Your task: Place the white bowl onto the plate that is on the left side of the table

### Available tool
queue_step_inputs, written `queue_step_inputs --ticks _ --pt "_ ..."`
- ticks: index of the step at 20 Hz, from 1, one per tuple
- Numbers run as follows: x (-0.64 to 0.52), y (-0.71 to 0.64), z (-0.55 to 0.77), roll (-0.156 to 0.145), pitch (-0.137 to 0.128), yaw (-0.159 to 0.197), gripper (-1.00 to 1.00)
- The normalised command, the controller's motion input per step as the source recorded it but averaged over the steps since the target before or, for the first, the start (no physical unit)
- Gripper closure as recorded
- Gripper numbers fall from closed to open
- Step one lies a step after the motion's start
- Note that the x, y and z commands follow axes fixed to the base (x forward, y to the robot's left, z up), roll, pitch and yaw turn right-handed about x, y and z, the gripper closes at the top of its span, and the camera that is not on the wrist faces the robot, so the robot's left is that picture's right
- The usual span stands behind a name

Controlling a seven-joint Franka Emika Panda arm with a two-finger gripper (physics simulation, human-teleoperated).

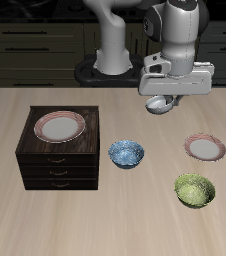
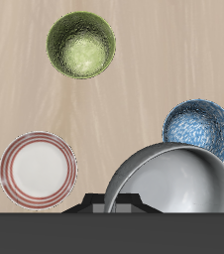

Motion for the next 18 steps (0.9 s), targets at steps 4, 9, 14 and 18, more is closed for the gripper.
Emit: queue_step_inputs --ticks 4,9,14,18 --pt "-0.04 0.22 0.03 -0.035 -0.001 0.006 1.0" --pt "-0.05 0.3 -0.03 -0.029 0.016 -0.026 1.0" --pt "-0.06 0.36 0.02 0.002 0.012 -0.008 1.0" --pt "0.01 0.24 0.02 0.012 0.005 -0.012 1.0"
